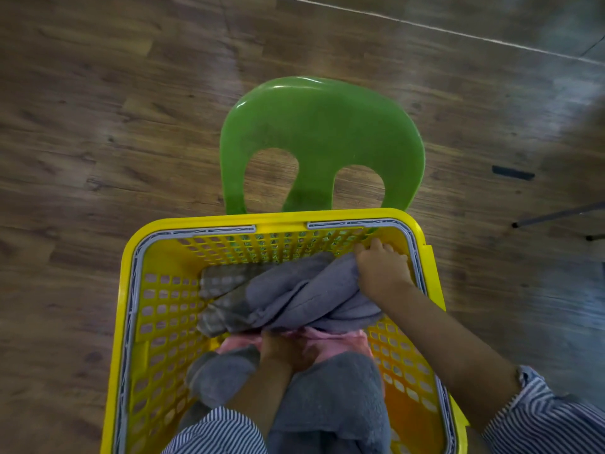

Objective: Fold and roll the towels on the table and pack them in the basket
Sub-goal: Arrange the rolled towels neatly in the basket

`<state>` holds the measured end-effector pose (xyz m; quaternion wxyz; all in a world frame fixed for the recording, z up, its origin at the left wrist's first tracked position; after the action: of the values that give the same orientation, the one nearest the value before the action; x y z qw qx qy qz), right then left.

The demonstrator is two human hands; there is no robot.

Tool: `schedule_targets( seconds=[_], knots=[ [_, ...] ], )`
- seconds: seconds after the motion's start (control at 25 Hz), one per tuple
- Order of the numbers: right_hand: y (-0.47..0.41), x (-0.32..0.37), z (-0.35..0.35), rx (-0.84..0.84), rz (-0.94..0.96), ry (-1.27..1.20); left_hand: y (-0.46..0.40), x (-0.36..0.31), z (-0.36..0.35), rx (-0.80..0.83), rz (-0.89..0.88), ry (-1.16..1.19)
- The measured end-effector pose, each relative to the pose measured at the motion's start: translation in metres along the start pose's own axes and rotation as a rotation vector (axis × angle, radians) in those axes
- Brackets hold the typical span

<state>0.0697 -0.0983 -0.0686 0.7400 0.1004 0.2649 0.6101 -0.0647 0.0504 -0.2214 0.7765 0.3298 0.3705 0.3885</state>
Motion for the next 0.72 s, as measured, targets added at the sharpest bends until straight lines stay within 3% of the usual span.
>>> schedule_targets(
  seconds=[0.12, 0.24, 0.4, 0.52, 0.64, 0.72],
  knots=[
    [-0.002, 0.010, -0.017, -0.193, 0.108, 0.022, 0.005, 0.002, 0.014, -0.165, -0.034, -0.009],
    [-0.001, 0.027, -0.021, -0.350, 0.307, 0.166, 0.019, -0.002, 0.040, -0.544, -0.157, -0.015],
    [0.004, 0.037, -0.038, -0.432, 0.623, 0.306, 0.028, 0.015, 0.048, -0.808, -0.056, 0.026],
    [0.010, 0.032, -0.044, -0.406, 0.740, 0.393, 0.023, 0.029, 0.041, -0.772, 0.031, 0.112],
    [-0.002, 0.027, -0.057, -0.385, 0.628, 0.622, 0.020, 0.034, 0.040, -0.718, 0.010, 0.142],
    [-0.008, 0.029, -0.065, -0.438, 0.559, 0.650, 0.021, 0.040, 0.038, -0.694, 0.016, 0.159]
  ],
)
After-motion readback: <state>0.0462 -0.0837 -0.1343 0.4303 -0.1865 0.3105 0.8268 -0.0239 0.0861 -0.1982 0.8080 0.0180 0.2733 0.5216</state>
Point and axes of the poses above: each hand's wrist, its own y-axis away from the middle knuckle, its own z-axis out of the back of the hand, x = y × z, the point moved 6 cm from there along -y, towards the middle knuckle, and after that the axes turned 15 degrees about -z, right-handed, at the moved point
